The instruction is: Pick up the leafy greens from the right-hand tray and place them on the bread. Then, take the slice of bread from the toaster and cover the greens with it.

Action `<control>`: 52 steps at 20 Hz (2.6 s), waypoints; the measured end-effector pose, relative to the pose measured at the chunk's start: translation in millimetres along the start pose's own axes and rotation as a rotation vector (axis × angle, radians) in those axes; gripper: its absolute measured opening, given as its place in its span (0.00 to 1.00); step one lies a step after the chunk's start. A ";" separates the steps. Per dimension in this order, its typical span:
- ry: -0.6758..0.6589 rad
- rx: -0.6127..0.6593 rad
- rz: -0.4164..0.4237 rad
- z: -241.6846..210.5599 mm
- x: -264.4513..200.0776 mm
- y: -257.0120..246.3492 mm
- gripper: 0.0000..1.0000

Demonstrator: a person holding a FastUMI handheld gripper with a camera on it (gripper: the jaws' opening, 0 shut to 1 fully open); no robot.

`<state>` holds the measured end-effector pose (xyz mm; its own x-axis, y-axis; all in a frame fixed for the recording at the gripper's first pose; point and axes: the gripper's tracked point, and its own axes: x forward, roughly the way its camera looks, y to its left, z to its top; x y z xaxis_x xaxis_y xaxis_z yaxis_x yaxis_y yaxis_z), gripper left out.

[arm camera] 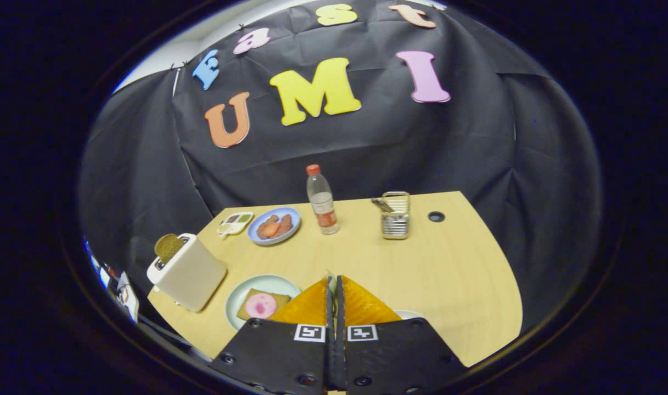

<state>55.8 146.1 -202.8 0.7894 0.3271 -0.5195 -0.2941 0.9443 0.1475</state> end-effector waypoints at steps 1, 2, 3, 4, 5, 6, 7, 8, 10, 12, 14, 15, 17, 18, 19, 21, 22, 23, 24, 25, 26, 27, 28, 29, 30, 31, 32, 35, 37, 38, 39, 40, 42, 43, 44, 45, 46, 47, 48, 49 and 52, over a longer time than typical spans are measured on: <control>0.002 0.000 0.019 0.7 3.7 23.2 0.00; 0.006 -0.004 0.032 -0.7 9.0 45.2 0.00; 0.016 -0.008 0.047 -4.8 14.5 65.9 0.00; 0.029 -0.005 0.065 -8.8 21.0 87.6 0.00; 0.043 0.002 0.086 -13.8 26.5 108.4 0.00; 0.059 0.010 0.104 -19.1 32.3 128.0 0.00; 0.075 0.014 0.118 -25.6 38.0 144.4 0.00; 0.085 0.019 0.126 -30.7 44.3 158.7 0.00; 0.120 0.053 0.145 -43.2 57.6 181.5 0.00; 0.168 0.115 0.156 -54.8 74.9 193.9 0.00; 0.197 0.178 0.147 -62.0 93.8 193.6 0.00; 0.212 0.206 0.137 -66.7 101.0 189.0 0.00; 0.231 0.240 0.109 -71.9 118.7 174.2 0.00; 0.233 0.255 0.098 -72.0 125.8 166.6 0.00; 0.246 0.266 0.091 -72.1 133.5 159.9 0.00; 0.251 0.262 0.080 -73.2 143.6 151.0 0.00; 0.252 0.240 0.075 -72.9 147.3 146.5 0.00; 0.252 0.213 0.065 -73.9 151.5 142.2 0.00; 0.251 0.185 0.051 -73.7 156.8 136.8 0.00; 0.250 0.160 0.041 -75.0 161.6 133.1 0.00; 0.247 0.137 0.035 -76.0 165.7 129.9 0.00; 0.249 0.117 0.031 -77.6 170.3 127.6 0.00; 0.255 0.095 0.027 -81.7 171.9 126.3 0.00; 0.255 0.076 0.023 -81.7 175.0 123.6 0.01; 0.254 0.055 0.009 -82.7 174.7 119.5 0.03; 0.254 0.038 -0.004 -85.0 177.0 116.1 0.07; 0.257 0.025 -0.015 -87.3 175.6 113.7 0.10; 0.255 0.011 -0.029 -91.0 171.1 109.2 0.27; 0.233 0.010 -0.044 -85.1 163.9 107.1 0.63; 0.214 0.009 -0.047 -78.6 156.7 108.4 0.82; 0.184 0.003 -0.053 -70.6 148.3 110.5 0.89; 0.146 -0.010 -0.066 -60.1 140.0 113.2 0.97; 0.066 -0.049 -0.097 -37.6 119.3 120.1 0.97; 0.029 -0.069 -0.110 -26.7 108.1 127.3 0.97; -0.010 -0.078 -0.118 -14.4 95.2 135.8 0.97; -0.042 -0.080 -0.125 -5.4 83.9 146.4 0.96; -0.067 -0.072 -0.118 2.3 71.7 161.4 0.96; -0.091 -0.067 -0.113 8.6 59.6 176.9 0.96; -0.113 -0.064 -0.111 14.7 48.6 192.3 0.96; -0.132 -0.058 -0.100 19.2 39.4 211.1 0.96; -0.151 -0.066 -0.051 22.4 27.3 272.4 0.96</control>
<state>9.3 413.1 -157.9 0.8748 0.2852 -0.3916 -0.2826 0.9570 0.0658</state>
